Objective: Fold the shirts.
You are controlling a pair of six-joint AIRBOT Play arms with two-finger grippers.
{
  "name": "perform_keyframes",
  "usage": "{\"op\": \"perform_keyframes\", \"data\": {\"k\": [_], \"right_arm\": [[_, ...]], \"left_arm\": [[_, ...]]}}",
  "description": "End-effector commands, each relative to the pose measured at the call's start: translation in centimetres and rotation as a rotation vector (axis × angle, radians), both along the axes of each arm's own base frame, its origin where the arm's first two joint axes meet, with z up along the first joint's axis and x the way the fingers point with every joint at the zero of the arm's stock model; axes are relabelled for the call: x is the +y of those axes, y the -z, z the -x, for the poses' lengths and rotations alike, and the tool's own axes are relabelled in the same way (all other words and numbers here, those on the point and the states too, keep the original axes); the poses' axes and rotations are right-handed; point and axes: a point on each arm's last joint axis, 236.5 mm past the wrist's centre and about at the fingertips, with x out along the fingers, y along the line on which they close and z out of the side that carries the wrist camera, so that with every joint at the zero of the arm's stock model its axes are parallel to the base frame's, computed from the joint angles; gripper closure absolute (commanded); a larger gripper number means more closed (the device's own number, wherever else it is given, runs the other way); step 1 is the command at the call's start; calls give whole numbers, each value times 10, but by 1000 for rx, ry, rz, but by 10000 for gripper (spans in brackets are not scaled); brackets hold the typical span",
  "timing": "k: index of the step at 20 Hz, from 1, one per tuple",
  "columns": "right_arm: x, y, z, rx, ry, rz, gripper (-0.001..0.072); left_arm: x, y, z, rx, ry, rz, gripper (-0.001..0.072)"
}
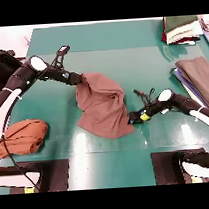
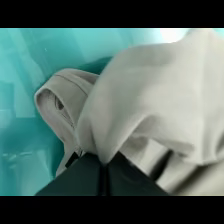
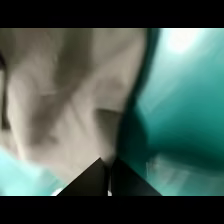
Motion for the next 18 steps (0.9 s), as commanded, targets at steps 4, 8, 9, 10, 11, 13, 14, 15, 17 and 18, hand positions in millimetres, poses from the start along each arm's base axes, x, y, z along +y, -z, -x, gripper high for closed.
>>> {"op": "perform_keyframes", "data": {"k": [4,8,9,10,11,13,14,15,17,18], "right_arm": [[-80,-175,-97,-507,116,66,691],[-152,-343,-102,-903,296,130,691],[-164,-376,-93,-978,325,155,691],[-172,-404,-84,-1042,347,179,691],[-177,-423,-76,-1088,362,198,691],[-183,-449,-62,-1147,379,230,692],[-184,-457,-57,-1163,379,242,691],[-185,-463,-54,-1176,379,249,691],[-184,-470,-55,-1180,368,249,692],[-185,-467,-59,-1158,367,246,692]], "left_arm": [[42,-159,11,-388,5,-147,685],[55,-316,80,-703,-11,-78,685],[59,-344,101,-766,-15,-64,684],[64,-368,124,-819,-21,-46,685],[67,-385,142,-852,-32,-25,685],[73,-398,175,-879,-18,-23,685],[73,-397,186,-873,-6,-26,685],[72,-394,193,-855,5,-23,685],[69,-386,198,-814,24,-13,685],[66,-377,196,-781,37,-17,685]]}}
